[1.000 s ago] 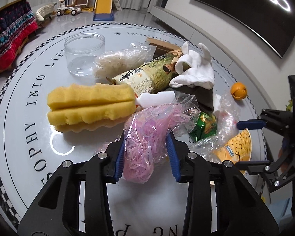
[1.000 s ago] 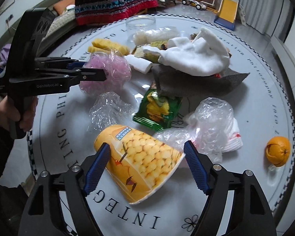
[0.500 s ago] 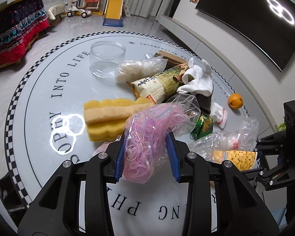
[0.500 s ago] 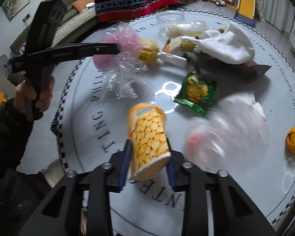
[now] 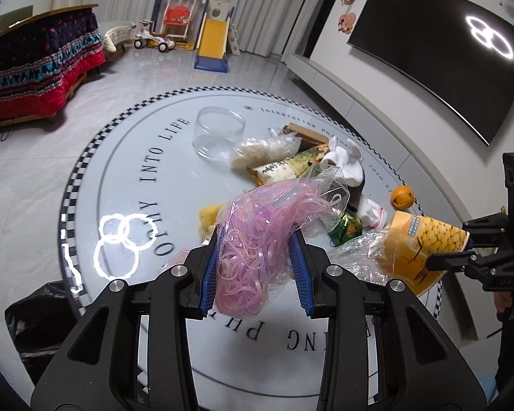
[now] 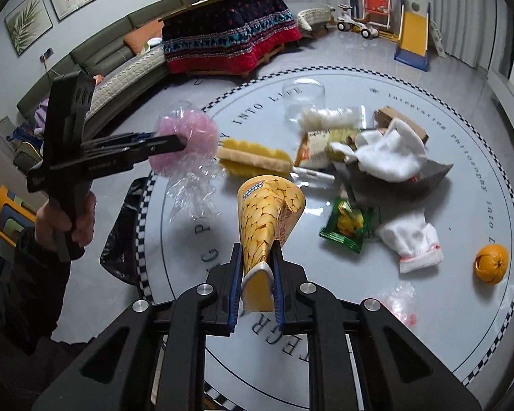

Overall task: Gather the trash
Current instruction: 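Carry both items over the black bin and open both grippers, then grasp the yellow sponge brush with the left gripper while the right grasps the clear plastic bag, then carry the sponge and plastic bag over the bin and release both, then grasp the white glove with the right gripper while the left grasps the rice bag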

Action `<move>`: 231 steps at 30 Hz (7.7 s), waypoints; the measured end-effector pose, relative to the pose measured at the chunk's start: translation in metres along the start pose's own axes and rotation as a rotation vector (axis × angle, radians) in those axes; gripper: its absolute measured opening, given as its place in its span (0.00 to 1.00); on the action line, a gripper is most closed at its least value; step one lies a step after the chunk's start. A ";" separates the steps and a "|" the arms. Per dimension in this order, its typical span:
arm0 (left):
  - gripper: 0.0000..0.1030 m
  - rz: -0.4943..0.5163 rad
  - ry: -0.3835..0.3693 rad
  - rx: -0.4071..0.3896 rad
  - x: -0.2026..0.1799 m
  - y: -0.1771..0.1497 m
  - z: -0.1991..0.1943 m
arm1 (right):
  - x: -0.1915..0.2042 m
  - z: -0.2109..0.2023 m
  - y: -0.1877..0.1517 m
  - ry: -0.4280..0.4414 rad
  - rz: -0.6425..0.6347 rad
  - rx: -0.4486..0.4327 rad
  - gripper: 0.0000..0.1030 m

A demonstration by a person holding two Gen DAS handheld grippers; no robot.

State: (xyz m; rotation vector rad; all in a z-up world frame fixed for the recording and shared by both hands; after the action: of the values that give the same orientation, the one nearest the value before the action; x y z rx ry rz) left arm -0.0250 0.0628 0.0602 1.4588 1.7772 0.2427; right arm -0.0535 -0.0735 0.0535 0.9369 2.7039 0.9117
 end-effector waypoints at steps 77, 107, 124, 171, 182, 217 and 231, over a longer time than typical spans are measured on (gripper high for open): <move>0.94 0.155 0.195 0.049 0.034 -0.024 0.000 | -0.043 0.038 0.007 -0.136 0.207 0.025 0.63; 0.94 0.535 0.170 0.335 -0.016 -0.009 0.166 | -0.130 0.044 -0.138 -0.203 0.370 0.215 0.50; 0.63 0.318 0.198 0.304 0.000 -0.034 0.128 | -0.123 0.026 -0.131 -0.190 0.498 0.116 0.42; 0.66 -0.206 0.412 -0.028 0.228 -0.091 -0.137 | 0.234 0.143 0.088 0.218 -0.105 0.073 0.43; 0.94 -0.307 0.552 -0.087 0.289 -0.096 -0.156 | 0.298 0.185 0.083 0.279 -0.164 0.132 0.65; 0.94 -0.071 0.374 -0.014 0.138 -0.030 -0.052 | 0.104 0.098 0.064 0.084 0.058 0.002 0.66; 0.94 0.037 0.249 0.063 0.040 0.009 0.037 | -0.070 0.051 0.049 -0.184 0.230 -0.016 0.66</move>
State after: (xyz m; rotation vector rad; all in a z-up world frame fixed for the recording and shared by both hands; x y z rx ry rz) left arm 0.0064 0.0886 0.0234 1.5622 1.9717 0.4053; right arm 0.0441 -0.0595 0.0366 1.2808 2.4686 0.8366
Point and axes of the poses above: each gripper's, at about its wrist camera, not at the fingertips, and z roughly the way its jaws point, x to its left, y to its top, the point moved 8 cm from there along z, roughly the way its jaws point, and after that the axes turned 14 degrees about -z, right-handed, at the moved point
